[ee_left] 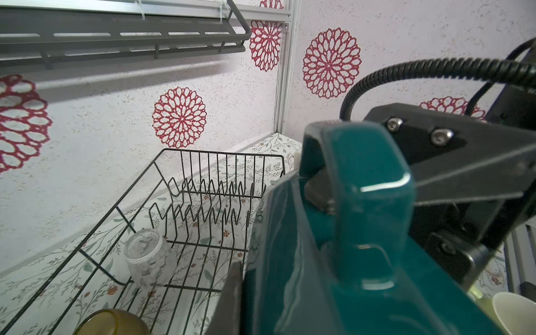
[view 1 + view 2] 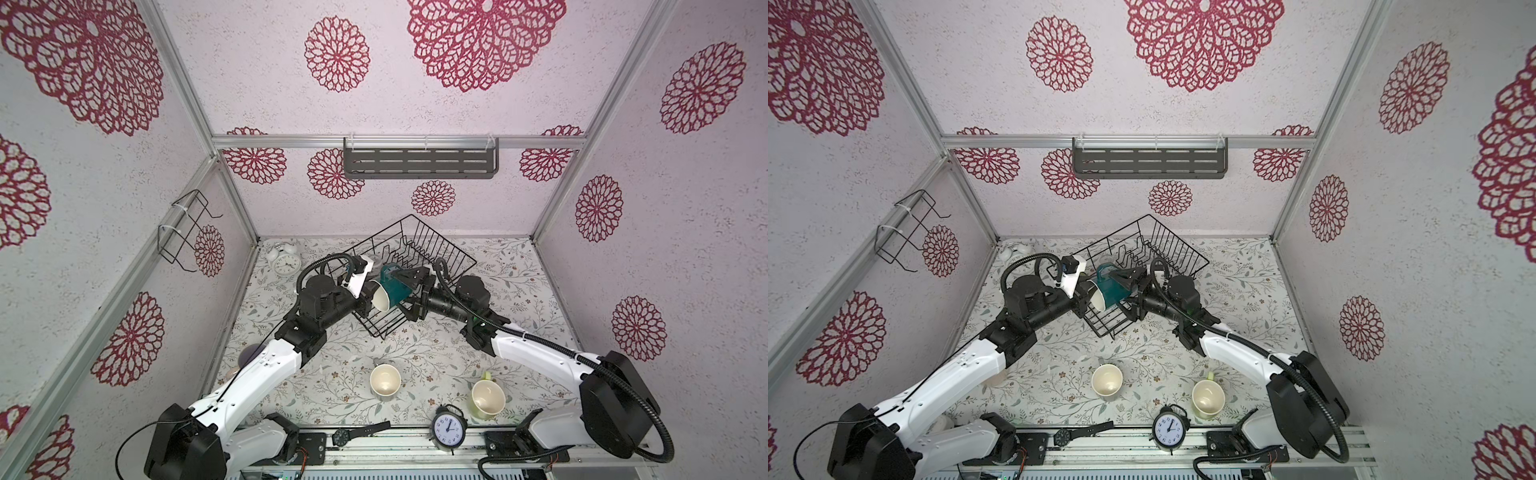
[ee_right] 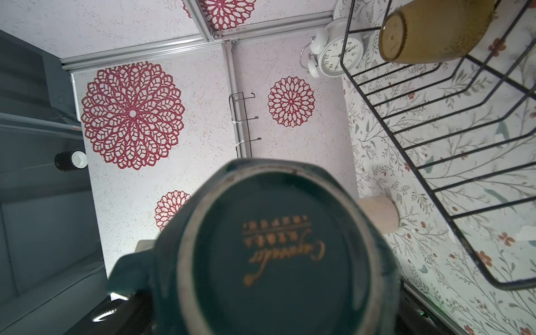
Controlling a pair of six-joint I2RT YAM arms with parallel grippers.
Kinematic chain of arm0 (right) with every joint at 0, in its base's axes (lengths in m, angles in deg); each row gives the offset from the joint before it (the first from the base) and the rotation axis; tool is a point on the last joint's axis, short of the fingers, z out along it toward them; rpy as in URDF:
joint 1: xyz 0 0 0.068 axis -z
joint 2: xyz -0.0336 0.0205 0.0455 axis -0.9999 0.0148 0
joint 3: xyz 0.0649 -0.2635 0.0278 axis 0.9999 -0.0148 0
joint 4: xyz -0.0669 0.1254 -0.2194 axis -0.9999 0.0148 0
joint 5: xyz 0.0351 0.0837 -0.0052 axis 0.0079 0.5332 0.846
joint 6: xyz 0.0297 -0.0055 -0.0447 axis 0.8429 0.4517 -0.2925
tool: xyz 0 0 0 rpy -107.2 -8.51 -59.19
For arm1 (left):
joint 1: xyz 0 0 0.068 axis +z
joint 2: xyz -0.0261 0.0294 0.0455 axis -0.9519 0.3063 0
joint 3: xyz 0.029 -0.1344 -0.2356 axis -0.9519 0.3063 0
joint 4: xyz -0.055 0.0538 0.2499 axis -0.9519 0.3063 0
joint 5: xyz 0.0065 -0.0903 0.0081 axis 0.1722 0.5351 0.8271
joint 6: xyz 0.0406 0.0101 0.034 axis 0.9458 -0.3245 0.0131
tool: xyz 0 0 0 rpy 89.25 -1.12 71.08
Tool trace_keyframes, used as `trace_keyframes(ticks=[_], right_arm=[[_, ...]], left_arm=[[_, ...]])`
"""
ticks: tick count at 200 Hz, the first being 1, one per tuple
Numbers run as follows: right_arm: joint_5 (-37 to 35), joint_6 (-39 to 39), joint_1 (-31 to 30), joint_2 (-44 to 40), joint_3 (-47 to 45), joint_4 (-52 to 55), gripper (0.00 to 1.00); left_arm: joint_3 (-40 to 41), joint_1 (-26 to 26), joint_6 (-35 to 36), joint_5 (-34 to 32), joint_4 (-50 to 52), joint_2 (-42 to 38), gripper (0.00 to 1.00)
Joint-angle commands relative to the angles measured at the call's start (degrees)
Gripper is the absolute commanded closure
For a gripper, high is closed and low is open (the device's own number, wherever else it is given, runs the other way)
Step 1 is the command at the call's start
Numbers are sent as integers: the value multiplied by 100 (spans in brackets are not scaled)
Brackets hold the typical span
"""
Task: Load cups into a dish rack
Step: Place the cup upside down at the dish rack.
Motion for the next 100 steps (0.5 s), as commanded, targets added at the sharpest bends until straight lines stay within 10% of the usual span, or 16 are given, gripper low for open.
trace_keyframes(ticks=[1, 56, 100], right_arm=[[-409, 186, 146, -24, 109, -628, 12], [-198, -144, 139, -57, 359, -282, 10], [-122, -578, 145, -95, 460, -345, 32]], left_arm=[[2, -99, -267, 496, -899, -155, 100], [-103, -110, -525, 504, -945, -7, 100], [-171, -111, -704, 502, -836, 95, 100]])
